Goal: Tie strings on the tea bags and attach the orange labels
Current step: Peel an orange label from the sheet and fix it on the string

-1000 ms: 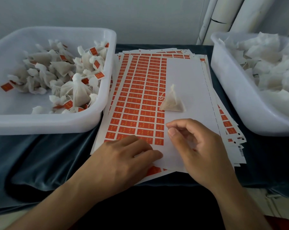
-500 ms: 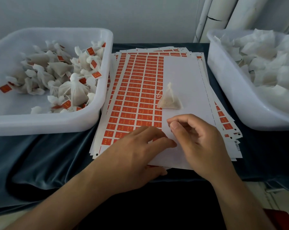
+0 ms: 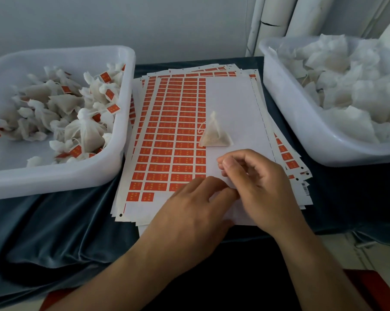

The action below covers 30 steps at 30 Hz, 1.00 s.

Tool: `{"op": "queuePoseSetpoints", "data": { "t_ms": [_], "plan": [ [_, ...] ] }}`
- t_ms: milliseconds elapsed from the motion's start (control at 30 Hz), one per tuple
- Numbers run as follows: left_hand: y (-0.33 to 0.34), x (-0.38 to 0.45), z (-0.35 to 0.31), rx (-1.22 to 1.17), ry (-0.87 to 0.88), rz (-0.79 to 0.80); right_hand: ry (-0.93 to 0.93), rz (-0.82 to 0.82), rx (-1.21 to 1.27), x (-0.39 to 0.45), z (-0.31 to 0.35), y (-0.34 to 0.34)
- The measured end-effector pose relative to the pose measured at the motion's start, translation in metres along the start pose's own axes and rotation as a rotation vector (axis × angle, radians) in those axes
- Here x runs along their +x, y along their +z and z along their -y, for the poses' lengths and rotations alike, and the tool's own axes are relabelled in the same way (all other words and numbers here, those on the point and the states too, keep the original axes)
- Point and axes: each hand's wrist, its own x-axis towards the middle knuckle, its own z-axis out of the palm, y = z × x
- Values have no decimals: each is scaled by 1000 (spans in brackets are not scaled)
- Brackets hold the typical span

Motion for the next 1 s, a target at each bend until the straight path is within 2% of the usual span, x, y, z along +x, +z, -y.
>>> {"op": "queuePoseSetpoints", "data": {
  "t_ms": [133,267,400,533,733,1000],
  "plan": [
    [7,1,-2,36,114,-22,10,3,-13,0,1,-2],
    [9,-1,0,-21,59,-33,15,5,-7,1,4,-6],
    [7,-2,0,-18,4,-34,-46,-204,-322,7,-1,-29],
    [8,-2,-1,-32,-6,-26,79,-189,-458,12,-6,-59],
    [5,-4,3,-68,-21,-15,166,-99,-337,15,-11,-72],
    [-2,-2,2,-62,5,28,138,-220,-19,18,-16,-70]
  ]
}}
